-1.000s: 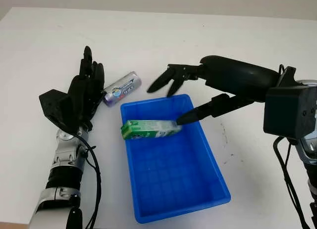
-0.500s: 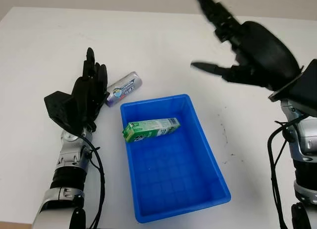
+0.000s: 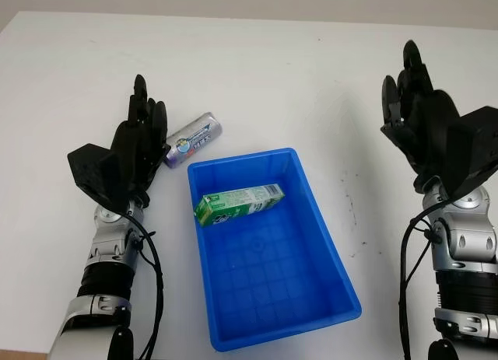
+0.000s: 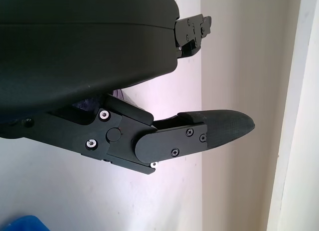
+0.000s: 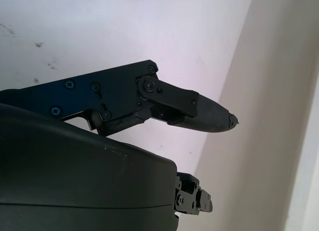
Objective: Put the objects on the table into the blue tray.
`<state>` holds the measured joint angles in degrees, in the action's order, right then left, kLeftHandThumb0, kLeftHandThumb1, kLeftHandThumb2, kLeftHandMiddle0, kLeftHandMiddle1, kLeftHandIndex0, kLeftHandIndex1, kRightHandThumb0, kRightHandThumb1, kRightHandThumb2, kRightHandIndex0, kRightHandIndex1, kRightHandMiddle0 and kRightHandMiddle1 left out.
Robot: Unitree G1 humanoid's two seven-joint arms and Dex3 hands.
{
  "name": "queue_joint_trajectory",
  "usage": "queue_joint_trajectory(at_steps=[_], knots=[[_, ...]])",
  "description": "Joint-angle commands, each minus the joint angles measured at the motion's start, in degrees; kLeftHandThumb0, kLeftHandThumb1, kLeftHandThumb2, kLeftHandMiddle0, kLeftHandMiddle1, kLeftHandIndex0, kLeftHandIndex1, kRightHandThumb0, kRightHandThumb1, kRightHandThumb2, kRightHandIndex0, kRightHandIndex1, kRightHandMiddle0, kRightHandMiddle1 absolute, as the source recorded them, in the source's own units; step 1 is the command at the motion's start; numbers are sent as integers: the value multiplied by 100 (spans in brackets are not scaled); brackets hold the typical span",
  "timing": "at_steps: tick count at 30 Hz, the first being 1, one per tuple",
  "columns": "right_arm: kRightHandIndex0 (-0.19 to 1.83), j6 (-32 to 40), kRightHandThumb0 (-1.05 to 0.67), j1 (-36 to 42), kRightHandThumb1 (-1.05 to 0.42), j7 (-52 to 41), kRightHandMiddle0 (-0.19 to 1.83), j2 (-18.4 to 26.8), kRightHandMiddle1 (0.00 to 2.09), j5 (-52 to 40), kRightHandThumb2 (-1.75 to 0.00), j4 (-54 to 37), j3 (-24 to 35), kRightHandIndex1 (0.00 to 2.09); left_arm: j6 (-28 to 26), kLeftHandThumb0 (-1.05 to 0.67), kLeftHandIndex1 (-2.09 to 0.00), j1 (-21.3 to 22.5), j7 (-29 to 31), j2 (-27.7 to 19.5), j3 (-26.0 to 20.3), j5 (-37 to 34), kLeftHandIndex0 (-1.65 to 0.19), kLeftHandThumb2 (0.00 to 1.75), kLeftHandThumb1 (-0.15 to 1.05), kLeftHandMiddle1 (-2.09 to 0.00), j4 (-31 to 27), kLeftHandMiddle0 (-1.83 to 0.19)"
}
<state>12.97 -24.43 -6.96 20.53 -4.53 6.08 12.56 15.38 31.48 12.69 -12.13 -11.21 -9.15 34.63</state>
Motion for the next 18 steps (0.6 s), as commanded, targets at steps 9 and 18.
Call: queue_joint_trajectory(at_steps=[9, 18], knots=[[-19, 48, -65, 96, -105, 127, -19, -178, 0, -5, -72, -348, -67, 0, -752, -71, -5, 833, 265, -1556, 381, 1099, 13, 46, 105, -5, -404, 15], [-19, 180, -63, 89, -105, 60, -19, -226, 0, -44, -76, -443, -131, 0, -1531, -89, -7, 1860, 372, -2440, 1244, 2607, 4, 34, 105, -36, -689, -29]])
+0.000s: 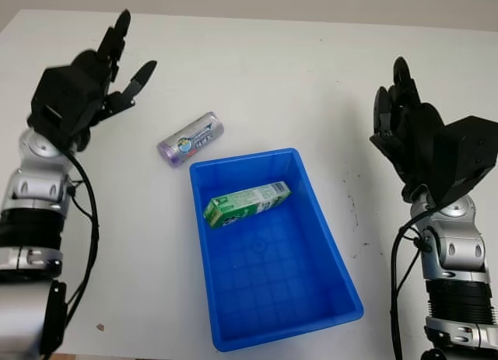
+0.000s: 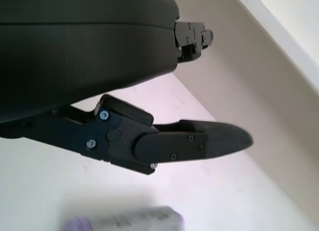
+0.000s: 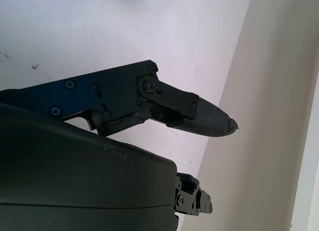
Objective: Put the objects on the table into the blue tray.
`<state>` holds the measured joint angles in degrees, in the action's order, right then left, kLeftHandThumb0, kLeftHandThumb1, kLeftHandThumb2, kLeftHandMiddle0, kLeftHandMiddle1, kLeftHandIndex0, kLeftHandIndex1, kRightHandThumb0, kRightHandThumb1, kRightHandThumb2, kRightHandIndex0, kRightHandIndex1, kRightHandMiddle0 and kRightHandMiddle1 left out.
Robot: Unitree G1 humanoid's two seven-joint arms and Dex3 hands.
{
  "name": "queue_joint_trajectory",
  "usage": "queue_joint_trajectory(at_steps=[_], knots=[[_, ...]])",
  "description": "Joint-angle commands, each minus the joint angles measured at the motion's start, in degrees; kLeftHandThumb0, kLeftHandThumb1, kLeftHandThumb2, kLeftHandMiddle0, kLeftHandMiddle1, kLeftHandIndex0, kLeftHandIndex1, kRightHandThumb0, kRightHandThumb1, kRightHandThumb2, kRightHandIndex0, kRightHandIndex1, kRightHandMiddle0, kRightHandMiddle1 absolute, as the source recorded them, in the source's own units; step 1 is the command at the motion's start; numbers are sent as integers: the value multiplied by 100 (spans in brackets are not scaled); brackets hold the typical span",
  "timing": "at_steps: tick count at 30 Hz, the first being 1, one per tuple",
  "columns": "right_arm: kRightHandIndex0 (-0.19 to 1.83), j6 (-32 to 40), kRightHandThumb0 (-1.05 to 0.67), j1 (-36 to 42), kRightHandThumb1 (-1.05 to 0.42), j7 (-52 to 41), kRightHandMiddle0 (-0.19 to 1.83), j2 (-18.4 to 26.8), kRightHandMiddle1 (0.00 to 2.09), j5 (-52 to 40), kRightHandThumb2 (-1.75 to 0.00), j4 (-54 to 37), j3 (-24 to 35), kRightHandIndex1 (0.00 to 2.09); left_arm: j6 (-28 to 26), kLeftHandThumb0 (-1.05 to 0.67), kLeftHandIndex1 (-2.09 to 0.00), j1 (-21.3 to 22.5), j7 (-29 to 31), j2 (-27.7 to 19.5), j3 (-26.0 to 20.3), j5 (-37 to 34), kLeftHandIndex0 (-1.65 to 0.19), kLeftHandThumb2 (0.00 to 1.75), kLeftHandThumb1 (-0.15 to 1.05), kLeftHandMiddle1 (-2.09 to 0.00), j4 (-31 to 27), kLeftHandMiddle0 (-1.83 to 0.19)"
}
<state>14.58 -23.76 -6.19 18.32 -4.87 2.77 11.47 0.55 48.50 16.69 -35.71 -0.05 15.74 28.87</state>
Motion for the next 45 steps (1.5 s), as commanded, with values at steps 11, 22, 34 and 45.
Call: queue_joint_trajectory(at_steps=[11, 22, 34, 45], knots=[[-19, -49, -63, -97, -105, -65, -19, -14, 0, -11, -75, 16, -78, 0, -768, -90, -4, 672, 331, 205, 786, 678, 12, 7, 104, -87, -152, 10], [-19, -47, -61, -106, -105, 67, -19, -42, 0, -4, -75, -39, -72, 0, -1546, -101, -4, 202, 983, 137, 1153, 937, 14, 13, 105, -155, -727, 14], [-19, -104, -60, -209, -105, -105, -19, -54, 0, -195, -75, 44, -52, 0, -698, -105, 0, -684, 517, -538, 2160, 3021, 19, 34, 105, 0, -1266, 19], [-19, -233, -61, -153, -105, -195, -19, -36, 0, -280, -74, 28, -21, 0, -700, -95, -1, -1035, -268, -464, 2705, 4592, 18, 21, 105, -2, -1154, 18]])
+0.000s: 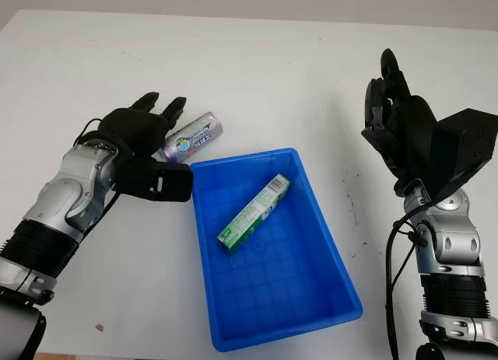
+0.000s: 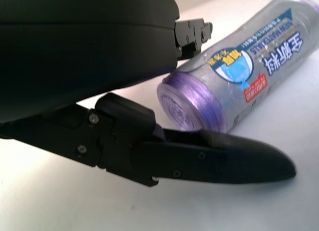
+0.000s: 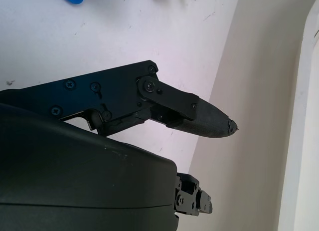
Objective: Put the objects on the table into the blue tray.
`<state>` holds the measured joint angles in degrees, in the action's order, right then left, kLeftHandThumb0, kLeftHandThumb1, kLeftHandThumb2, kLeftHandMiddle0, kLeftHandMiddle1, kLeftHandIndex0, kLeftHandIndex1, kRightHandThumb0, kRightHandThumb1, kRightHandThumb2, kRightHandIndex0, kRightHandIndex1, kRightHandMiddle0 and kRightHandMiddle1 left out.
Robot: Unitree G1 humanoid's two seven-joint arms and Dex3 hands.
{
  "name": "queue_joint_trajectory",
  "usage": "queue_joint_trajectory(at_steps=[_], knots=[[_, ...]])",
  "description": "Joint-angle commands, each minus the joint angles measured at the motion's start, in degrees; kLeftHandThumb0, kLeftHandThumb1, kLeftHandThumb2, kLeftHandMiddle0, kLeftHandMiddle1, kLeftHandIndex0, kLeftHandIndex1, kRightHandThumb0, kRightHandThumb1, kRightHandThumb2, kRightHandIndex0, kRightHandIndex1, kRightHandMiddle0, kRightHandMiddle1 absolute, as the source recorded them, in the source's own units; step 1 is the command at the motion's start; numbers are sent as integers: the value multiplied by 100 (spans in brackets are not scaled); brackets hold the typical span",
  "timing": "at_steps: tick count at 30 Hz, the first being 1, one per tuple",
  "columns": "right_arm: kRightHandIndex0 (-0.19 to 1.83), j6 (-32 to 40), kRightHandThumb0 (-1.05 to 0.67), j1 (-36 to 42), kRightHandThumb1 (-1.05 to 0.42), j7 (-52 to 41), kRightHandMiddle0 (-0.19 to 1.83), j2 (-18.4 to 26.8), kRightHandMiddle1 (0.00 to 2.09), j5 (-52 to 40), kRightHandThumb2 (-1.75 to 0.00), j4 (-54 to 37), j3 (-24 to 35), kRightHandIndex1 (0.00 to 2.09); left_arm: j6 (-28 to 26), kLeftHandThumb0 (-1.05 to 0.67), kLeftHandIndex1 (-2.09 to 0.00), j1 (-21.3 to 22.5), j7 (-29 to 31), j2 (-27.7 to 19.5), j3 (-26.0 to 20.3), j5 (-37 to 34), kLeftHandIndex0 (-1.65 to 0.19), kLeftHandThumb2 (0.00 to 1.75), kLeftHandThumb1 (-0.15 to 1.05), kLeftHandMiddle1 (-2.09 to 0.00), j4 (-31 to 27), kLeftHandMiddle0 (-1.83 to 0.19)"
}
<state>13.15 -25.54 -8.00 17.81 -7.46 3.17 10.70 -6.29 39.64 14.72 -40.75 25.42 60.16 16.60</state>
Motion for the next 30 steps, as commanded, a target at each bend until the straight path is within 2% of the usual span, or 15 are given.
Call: queue_joint_trajectory(at_steps=[1, 4, 7, 8, 9, 10, 11, 12, 14, 18, 25, 26, 27, 29, 30], knots=[[-19, -98, -61, 27, -105, -20, -19, 16, 0, -22, -74, -6, 57, 0, -13, -94, -2, -151, -119, 63, 169, 207, 17, 21, 105, -4, 104, 17], [-19, -117, -61, 44, -105, -38, -19, -1, 0, -57, -74, -16, 77, 0, 23, -93, -5, -120, -193, 233, 142, 136, 13, 24, 105, -6, 246, 13], [-19, -113, -60, 64, -105, -34, -19, -13, 0, -81, -74, -39, 103, 0, 213, -89, -11, -85, -504, 343, 133, 50, 0, 29, 105, -11, 459, -1], [-19, -97, -60, 68, -105, -25, -19, -15, 0, -84, -73, -53, 110, 0, 405, -85, -14, -76, -810, 374, 99, -37, -8, 28, 105, -68, 590, -7], [-19, -93, -60, 74, -105, -17, -19, -18, 0, -83, -73, -66, 114, 0, 620, -81, -15, -64, -1100, 413, 44, -173, -13, 25, 105, -137, 736, 0], [-19, -99, -60, 82, -105, -18, -19, -16, 0, -84, -73, -73, 118, 0, 814, -74, -16, -39, -1382, 438, 21, -261, -16, 22, 105, -172, 891, -26], [-19, -92, -59, 93, -105, -17, -19, -13, 0, -84, -73, -88, 121, 0, 932, -66, -17, -6, -1628, 450, 40, -258, -19, 25, 105, -194, 1029, -66], [-19, -89, -59, 103, -105, -16, -19, -8, 0, -83, -73, -100, 125, 0, 990, -63, -17, 34, -1845, 460, 81, -195, -20, 28, 105, -202, 1157, -84], [-19, -51, -59, 120, -105, 14, -19, -21, 0, -91, -72, -140, 144, 0, 1037, -54, -21, 125, -2097, 474, 159, -74, -25, 34, 105, -208, 1363, -97], [-19, 0, -58, 153, -105, 17, -19, -16, 0, -123, -70, -182, 172, 0, 1139, -49, -26, 288, -2246, 492, 223, -36, -26, 42, 105, -209, 1646, -103], [-19, 22, -57, 183, -105, 12, -19, -38, 0, -179, -71, -216, 195, 0, 1198, -50, -27, 497, -2019, 439, 272, -75, -24, 49, 105, -209, 1820, -115], [-19, 23, -57, 184, -105, 14, -19, -44, 0, -196, -71, -208, 201, 0, 1205, -49, -49, 509, -2011, 431, 262, -88, -26, 48, 105, -209, 1821, -113], [-19, 47, -57, 184, -105, 20, -19, -46, 0, -212, -71, -220, 202, 0, 1205, -49, -100, 517, -2043, 421, 257, -80, -10, 46, 105, -209, 1822, -110], [-19, 69, -56, 182, -105, 48, -19, -42, 0, -208, -71, -238, 187, 0, 1165, -49, -150, 534, -2073, 413, 245, -55, 1, 44, 105, -209, 1814, -107], [-19, 61, -56, 181, -105, 46, -19, -31, 0, -199, -71, -234, 176, 0, 1121, -50, -183, 553, -2048, 409, 249, -29, 7, 45, 105, -209, 1808, -104]])
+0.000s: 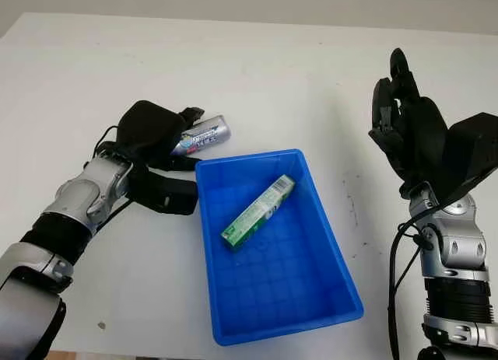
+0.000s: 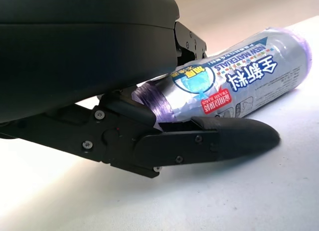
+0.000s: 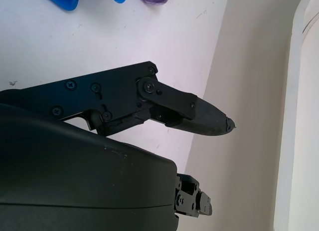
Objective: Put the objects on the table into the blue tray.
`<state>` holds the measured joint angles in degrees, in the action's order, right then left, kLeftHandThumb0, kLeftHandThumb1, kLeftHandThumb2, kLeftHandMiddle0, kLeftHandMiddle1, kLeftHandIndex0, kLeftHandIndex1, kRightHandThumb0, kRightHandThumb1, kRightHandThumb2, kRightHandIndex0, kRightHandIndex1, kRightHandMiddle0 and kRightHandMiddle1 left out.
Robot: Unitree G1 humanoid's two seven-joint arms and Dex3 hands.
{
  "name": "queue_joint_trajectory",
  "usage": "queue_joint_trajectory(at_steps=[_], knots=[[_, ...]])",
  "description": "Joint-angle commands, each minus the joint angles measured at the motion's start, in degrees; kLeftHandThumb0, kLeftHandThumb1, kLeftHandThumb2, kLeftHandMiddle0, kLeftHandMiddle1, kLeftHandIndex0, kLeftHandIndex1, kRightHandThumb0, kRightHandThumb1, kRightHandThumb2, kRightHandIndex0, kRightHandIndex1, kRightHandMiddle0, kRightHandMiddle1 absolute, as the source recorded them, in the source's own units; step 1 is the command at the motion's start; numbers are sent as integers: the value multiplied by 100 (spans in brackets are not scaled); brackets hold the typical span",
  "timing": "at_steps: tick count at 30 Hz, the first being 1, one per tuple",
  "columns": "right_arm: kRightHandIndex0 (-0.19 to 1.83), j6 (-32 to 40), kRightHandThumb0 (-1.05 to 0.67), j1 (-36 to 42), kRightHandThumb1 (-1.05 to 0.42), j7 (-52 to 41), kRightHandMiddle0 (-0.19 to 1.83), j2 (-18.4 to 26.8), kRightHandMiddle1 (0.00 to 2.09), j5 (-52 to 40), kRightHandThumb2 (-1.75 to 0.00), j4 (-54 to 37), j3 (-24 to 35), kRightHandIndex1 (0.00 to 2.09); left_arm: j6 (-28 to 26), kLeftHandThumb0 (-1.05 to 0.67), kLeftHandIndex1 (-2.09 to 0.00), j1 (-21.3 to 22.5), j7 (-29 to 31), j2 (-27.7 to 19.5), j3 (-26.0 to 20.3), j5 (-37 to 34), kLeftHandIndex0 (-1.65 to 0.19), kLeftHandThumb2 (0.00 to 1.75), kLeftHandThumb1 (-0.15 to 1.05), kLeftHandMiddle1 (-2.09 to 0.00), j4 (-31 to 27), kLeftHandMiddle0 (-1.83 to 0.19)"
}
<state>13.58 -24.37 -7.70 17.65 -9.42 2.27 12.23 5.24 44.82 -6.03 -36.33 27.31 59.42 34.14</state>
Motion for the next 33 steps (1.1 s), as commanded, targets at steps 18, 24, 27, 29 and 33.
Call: queue_joint_trajectory(at_steps=[18, 24, 27, 29, 33], knots=[[-19, -53, -56, 62, -105, -4, -19, -6, 0, -2, -71, -93, 9, 0, -187, -44, -199, 1314, -155, -221, 64, 49, 3, 37, 105, -209, 1743, -53], [-19, -60, -56, 66, -105, -9, -19, -24, 0, -10, -72, -77, 20, 0, -233, -45, -202, 1850, -573, -276, 170, -26, 15, 40, 105, -209, 2771, -40], [-19, -93, -55, 96, -105, -70, -19, -8, 0, -33, -74, -82, 26, 0, -193, -47, -207, 1976, -755, -279, 194, -128, 19, 43, 105, -209, 2968, -40], [-19, -80, -55, 112, -105, -105, -19, 2, 0, -39, -75, -96, 26, 0, 46, -49, -209, 1938, -720, -300, -26, -484, 11, 45, 105, -209, 2778, -57], [-19, -88, -54, 121, -105, -130, -19, 23, 0, 5, -76, -107, 8, 0, 422, -50, -209, 1703, -288, -386, -491, -1291, -1, 46, 105, -209, 1916, -58]])
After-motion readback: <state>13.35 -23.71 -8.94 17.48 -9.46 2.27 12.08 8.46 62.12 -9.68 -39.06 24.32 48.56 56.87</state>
